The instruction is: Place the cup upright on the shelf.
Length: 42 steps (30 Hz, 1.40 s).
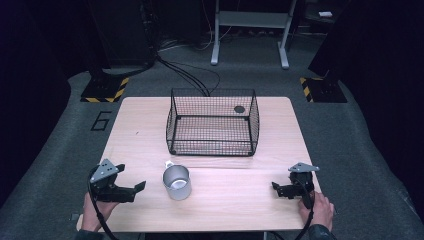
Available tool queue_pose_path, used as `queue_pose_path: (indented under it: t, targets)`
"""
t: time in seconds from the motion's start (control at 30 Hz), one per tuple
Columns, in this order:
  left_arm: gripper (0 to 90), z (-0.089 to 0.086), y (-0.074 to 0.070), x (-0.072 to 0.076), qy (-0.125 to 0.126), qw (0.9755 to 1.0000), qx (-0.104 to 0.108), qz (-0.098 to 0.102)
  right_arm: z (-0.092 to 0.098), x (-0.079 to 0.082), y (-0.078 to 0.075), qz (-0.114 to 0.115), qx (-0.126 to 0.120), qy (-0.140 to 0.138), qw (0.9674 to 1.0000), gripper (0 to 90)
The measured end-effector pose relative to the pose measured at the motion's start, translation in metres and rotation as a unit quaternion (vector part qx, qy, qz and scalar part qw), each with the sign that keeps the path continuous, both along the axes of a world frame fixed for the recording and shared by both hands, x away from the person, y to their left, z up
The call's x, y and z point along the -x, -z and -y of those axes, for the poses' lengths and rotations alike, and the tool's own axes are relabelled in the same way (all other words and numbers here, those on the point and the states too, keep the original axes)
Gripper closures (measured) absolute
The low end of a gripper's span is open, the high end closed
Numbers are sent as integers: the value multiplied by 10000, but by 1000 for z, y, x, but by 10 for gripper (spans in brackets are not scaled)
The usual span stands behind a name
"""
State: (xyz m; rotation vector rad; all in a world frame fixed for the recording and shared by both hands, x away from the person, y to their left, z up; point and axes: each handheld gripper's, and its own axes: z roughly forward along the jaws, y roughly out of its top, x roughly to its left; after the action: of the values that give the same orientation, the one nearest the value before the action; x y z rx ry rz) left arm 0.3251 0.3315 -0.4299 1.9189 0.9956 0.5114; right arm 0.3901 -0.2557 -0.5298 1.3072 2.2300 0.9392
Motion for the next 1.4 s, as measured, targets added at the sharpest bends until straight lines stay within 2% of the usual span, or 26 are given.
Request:
queue_pose_path:
  t: [0.37, 0.5, 0.57, 0.67, 0.87, 1.0, 1.4]
  targets:
    - [0, 17, -12, 1, 369, 9993, 46, 68, 0, 0, 0, -8, -3, 8, 10000, 0]
    - [0, 27, -16, 0, 559, 9983, 107, 85, 0, 0, 0, -7, 0, 2, 10000, 0]
    - [0, 29, -16, 0, 584, 9982, 88, 89, 0, 0, 0, -5, 0, 2, 10000, 0]
    - [0, 40, -18, -2, 769, 9970, 38, 83, 0, 0, 0, -5, 1, 0, 10000, 0]
    - [0, 55, -16, -6, 959, 9953, 26, 84, 0, 0, 0, -7, 1, -3, 10000, 0]
    - [0, 65, -14, -9, 1091, 9940, -8, 15, 0, 0, 0, -7, 1, -3, 10000, 0]
    - [0, 80, -2, -20, 1199, 9927, -65, -89, 0, 0, 0, -7, 0, -3, 10000, 0]
